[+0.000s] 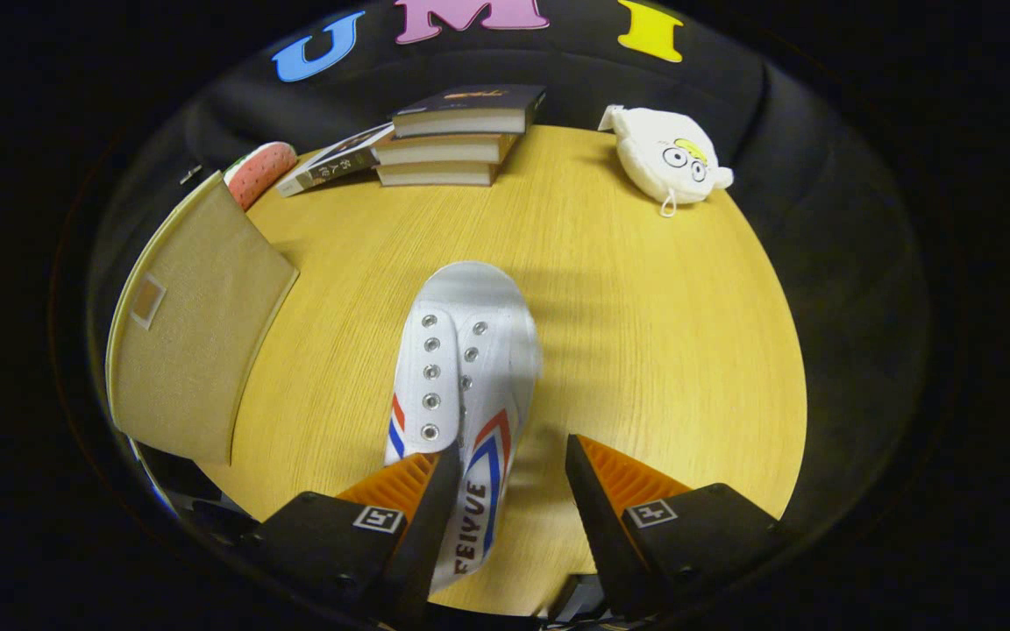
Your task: Open the storage box then place both shoes into the box .Put the left shoe in first, then the right shoe, with the right side of both shoes facing outward in a uniform manner.
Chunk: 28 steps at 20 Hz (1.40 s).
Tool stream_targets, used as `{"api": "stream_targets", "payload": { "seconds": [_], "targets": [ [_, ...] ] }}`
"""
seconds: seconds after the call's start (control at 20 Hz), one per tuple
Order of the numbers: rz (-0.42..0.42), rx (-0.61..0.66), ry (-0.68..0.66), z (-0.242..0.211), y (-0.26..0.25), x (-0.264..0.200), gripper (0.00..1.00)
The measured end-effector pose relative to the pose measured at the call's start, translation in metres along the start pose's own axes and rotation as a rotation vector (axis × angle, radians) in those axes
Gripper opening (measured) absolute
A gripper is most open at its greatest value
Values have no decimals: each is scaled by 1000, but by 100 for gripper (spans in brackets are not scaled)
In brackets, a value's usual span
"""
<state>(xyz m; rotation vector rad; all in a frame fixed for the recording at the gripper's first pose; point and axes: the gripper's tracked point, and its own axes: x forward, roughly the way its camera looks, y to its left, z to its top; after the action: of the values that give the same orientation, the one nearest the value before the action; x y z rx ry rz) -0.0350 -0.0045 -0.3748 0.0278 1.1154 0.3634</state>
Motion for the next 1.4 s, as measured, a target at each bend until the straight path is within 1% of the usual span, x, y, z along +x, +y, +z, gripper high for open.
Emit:
{"api": "stream_targets", "payload": {
  "seconds": [0.05, 0.1, 0.15, 0.2, 0.25, 0.3, 0.35, 0.4, 0.5, 0.7, 0.85, 0.95, 1.2, 1.4],
  "targets": [
    [30, -10, 4, 3, 6, 4, 76],
    [43, -18, 8, 2, 6, 1, 59],
    [61, -4, 22, 1, 5, -1, 55],
    [72, 40, 23, 3, 1, -1, 48],
    [73, 110, 25, 4, -5, -1, 42],
    [80, 168, 18, 3, -7, -3, 16],
    [81, 197, 5, 5, -8, -5, 9],
    [74, 198, 0, 3, -7, -7, 5],
    [56, 200, -20, 6, -6, -16, 5],
    [100, 305, -72, 20, 8, -46, 5],
    [115, 343, -120, 34, 21, -81, 5],
    [140, 359, -160, 50, 36, -107, 5],
    [200, 338, -211, 94, 98, -158, 5],
    [275, 326, -205, 124, 164, -176, 5]
  ]
}}
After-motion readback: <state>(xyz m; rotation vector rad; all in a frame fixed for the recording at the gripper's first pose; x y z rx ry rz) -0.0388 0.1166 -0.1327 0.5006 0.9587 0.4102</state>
